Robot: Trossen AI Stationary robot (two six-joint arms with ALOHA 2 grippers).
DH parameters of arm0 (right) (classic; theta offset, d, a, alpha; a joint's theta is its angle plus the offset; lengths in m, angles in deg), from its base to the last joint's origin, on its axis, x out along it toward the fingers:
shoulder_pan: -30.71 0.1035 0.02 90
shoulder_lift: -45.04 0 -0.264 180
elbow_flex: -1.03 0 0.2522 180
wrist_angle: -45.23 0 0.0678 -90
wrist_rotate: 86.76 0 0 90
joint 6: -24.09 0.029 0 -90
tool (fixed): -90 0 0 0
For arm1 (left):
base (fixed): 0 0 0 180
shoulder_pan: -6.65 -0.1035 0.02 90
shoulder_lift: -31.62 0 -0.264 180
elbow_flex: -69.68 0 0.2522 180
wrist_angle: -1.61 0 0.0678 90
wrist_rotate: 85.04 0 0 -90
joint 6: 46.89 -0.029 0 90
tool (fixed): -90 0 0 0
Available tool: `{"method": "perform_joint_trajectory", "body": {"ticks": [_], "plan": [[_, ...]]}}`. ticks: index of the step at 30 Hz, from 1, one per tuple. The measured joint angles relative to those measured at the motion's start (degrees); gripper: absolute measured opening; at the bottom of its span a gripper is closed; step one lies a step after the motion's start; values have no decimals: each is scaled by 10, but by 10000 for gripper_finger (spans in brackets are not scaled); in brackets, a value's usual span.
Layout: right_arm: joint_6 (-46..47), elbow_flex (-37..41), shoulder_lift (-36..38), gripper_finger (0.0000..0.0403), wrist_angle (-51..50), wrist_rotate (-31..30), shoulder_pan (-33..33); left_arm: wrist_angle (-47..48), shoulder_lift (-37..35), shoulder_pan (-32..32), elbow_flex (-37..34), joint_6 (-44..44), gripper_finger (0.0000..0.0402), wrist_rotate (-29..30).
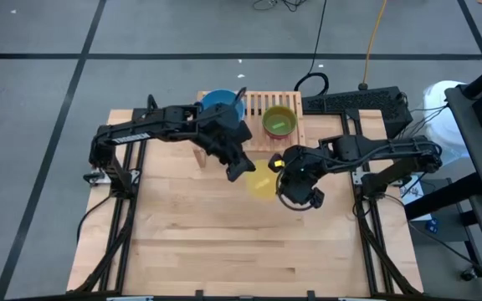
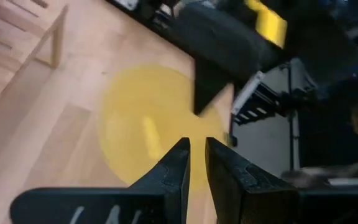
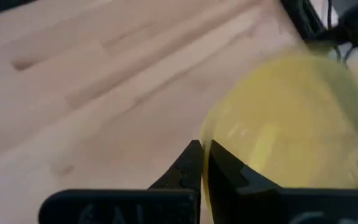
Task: Place and stack bowls onto a shelf
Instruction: Stack the yellow bowl on top of the light green bowl on the shelf
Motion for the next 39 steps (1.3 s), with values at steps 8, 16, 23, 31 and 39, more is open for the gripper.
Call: {"method": "perform_joint_trajectory", "body": {"ticks": [8, 16, 23, 31, 39], "plan": [[-1, -1, 29, 0, 2, -59, -16, -1, -39, -5, 0, -23, 53, -15], [33, -2, 73, 0, 4, -104, -92, 10, -94, -7, -1, -38, 53, 1], [38, -3, 87, 0, -6, -90, -203, 34, -145, -11, -1, -41, 53, 73], [-6, -3, 65, 0, -27, -5, -309, 60, -191, -10, -1, -44, 53, 117], [-42, -3, 20, 0, -32, 39, -378, 83, -220, -10, -2, -44, 53, 164]]}}
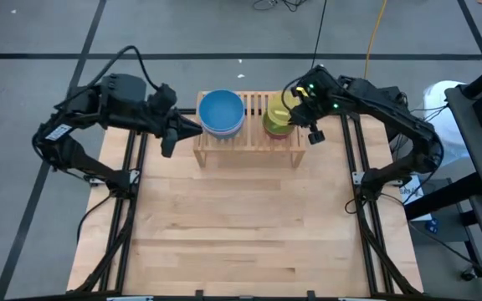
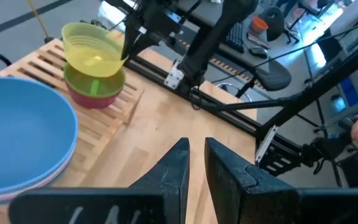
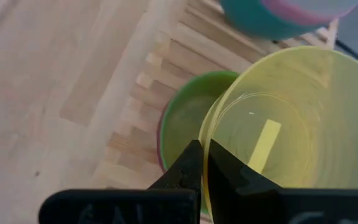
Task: Place and stack bowls onto a shelf
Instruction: Stack the yellow bowl on top of the light green bowl on the shelf
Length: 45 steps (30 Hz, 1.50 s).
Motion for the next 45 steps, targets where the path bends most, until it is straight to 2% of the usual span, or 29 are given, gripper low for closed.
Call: {"method": "perform_joint_trajectory", "body": {"ticks": [11, 17, 24, 37, 45], "plan": [[-33, 0, -73, 0, -19, 38, -24, 18, -9, 0, 0, 11, 53, 1], [-40, -1, -82, 0, -19, 55, -26, 18, -9, 0, 0, 12, 53, 1], [43, -1, -83, 2, 9, 27, -26, 27, -9, 0, 0, 13, 53, 0], [74, 0, -78, 75, 11, 22, -12, 35, -9, 0, 0, 11, 53, -5], [74, 0, -25, 96, 9, 22, 20, 84, -14, 0, 0, 11, 53, 6]]}}
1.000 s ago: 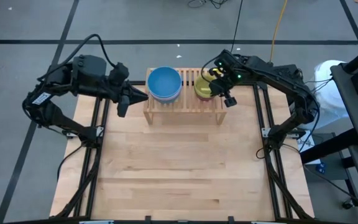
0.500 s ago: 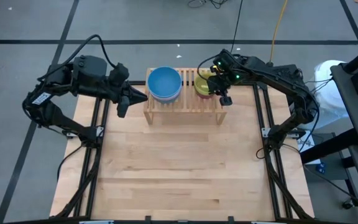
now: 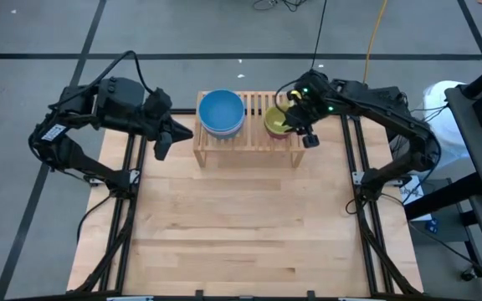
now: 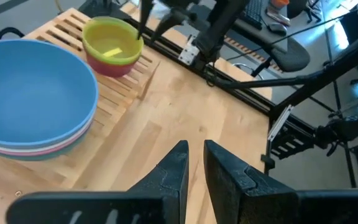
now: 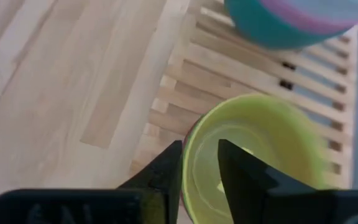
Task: Place and stack bowls onto a shelf
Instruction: Stack the yellow bowl on top of the light green bowl on the shelf, then return to Home Position
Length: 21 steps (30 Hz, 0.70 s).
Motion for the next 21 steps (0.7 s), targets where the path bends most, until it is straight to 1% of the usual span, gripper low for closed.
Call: {"method": "perform_joint_trajectory", "body": {"ticks": [4, 7, 9, 16, 21], "plan": [[5, 0, 30, 100, 5, -2, 9, 1, -4, 0, 0, -7, 53, 4], [-6, 0, 61, 99, 10, -1, 11, 1, -12, 0, 0, -28, 53, 4], [-6, 0, 84, 96, 32, -1, 16, 1, -18, 0, 0, -48, 53, 6], [65, 0, 155, 87, 130, 1, 27, 7, -41, 14, 0, -138, 53, 10], [126, 0, 190, 87, 196, 1, 27, 4, -50, 30, 0, -213, 53, 8]]}}
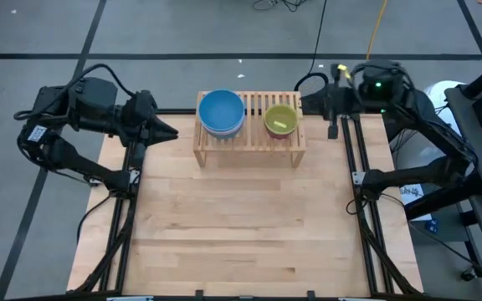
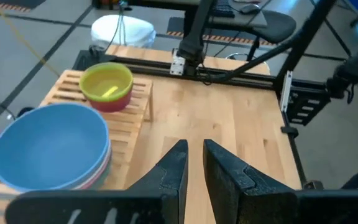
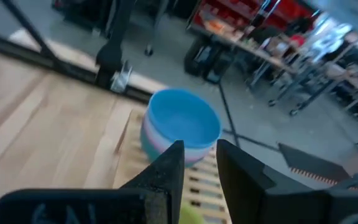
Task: Place and stack bowls onto a shelf
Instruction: Return to Home Position
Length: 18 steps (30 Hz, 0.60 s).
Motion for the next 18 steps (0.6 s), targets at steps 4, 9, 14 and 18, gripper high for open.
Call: {"method": "perform_joint_trajectory", "body": {"ticks": [4, 9, 14, 18], "plan": [[38, 0, 16, 87, 27, 1, 0, -2, -2, 9, 0, -6, 53, -2], [110, 0, 27, 87, 32, 2, 0, -2, -1, 11, 0, 24, 53, -2], [197, 0, 38, 87, 20, 0, -1, 17, -11, 11, 0, -18, 53, -2], [196, 0, 61, 87, -12, -4, -4, 33, -36, 11, 0, -38, 53, -5]]}}
